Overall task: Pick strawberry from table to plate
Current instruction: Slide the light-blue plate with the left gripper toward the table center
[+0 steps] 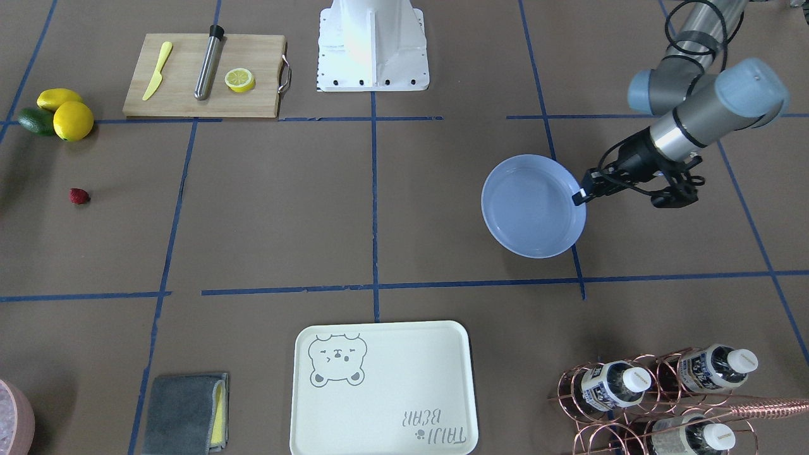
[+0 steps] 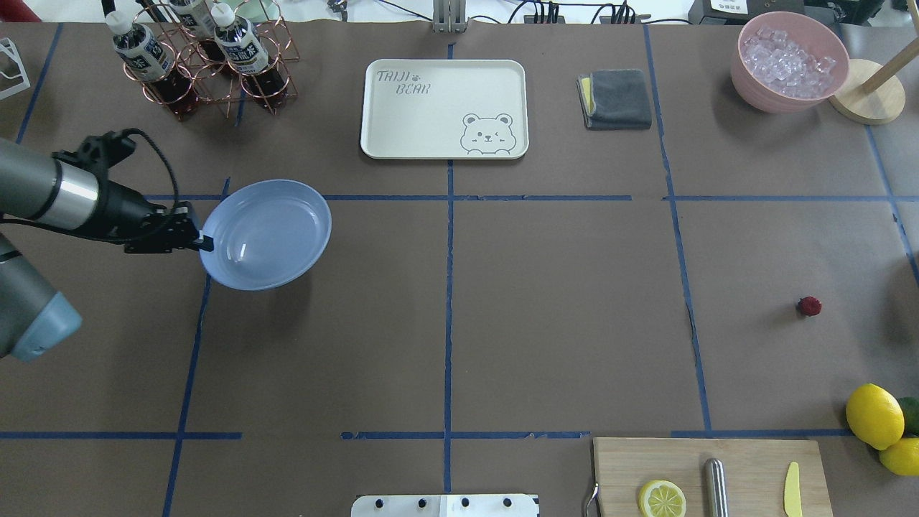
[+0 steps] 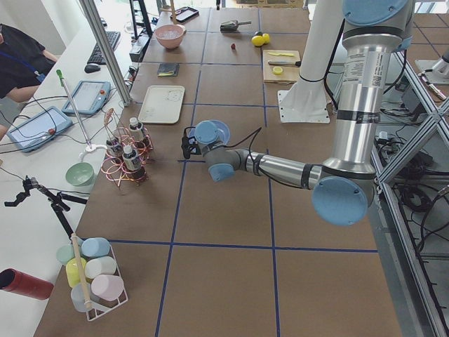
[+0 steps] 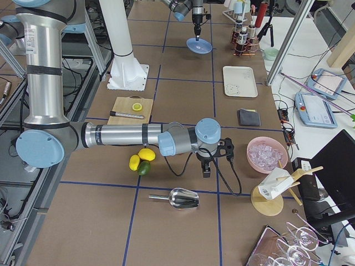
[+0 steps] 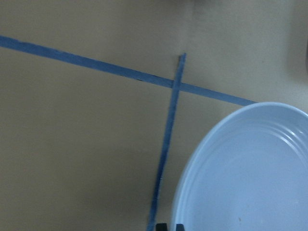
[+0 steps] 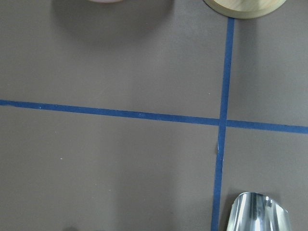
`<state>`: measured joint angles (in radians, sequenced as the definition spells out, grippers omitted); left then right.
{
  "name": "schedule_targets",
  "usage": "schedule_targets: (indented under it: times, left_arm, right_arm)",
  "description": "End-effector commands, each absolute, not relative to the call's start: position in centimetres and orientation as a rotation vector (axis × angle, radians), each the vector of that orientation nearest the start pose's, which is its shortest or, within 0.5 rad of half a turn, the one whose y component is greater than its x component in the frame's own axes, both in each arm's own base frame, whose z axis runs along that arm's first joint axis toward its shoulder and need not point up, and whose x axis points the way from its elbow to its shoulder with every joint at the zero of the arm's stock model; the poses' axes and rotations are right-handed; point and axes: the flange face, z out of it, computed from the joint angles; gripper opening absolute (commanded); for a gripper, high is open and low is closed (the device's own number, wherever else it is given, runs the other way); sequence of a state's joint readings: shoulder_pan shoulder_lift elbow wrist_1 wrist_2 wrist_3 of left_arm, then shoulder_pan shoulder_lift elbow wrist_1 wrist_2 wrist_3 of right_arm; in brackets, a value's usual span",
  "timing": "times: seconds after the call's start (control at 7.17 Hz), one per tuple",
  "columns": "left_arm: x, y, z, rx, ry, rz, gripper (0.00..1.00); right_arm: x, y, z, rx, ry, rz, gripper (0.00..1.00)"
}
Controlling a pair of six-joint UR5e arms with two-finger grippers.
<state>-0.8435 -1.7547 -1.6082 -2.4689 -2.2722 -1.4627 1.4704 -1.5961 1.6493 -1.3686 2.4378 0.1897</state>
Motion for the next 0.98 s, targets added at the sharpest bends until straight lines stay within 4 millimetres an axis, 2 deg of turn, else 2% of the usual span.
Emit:
schedule_targets:
  times: [0.0,0.14,0.28,0.42,0.56,0.7,0.84]
  left_arm:
    - [40.5,-46.7,38.2,-0.085,1.221,-0.296,0.00]
    - [43.1,-46.7,35.1,-0.078,1.221,-0.321,0.00]
    - [45.4,-45.7,33.7,-0.070,1.219,-0.347,0.00]
    - [47.2,-44.8,32.4,-0.032,1.229,-0.358,0.00]
    - [48.1,-44.5,30.4,-0.023,1.239,-0.375,0.00]
    - [50.3,-43.5,28.3,-0.002,1.205,-0.387,0.00]
    - [52.5,-41.6,28.0,0.013,1.181,-0.381,0.00]
  right_arm:
    - [-2.0,-50.0,58.6,0.125,-0.912,0.024,1.00]
    - [-3.1,-50.1,58.3,0.123,-0.919,0.031,1.00]
    - [-4.0,-50.1,58.3,0.119,-0.909,0.022,1.00]
    - [-4.1,-50.0,58.1,0.121,-0.909,0.019,1.00]
    - [-4.3,-50.0,57.5,0.123,-0.914,0.028,1.00]
    - [-4.5,-50.0,56.5,0.129,-0.919,0.032,1.00]
    - [-4.8,-49.9,56.4,0.126,-0.921,0.030,1.00]
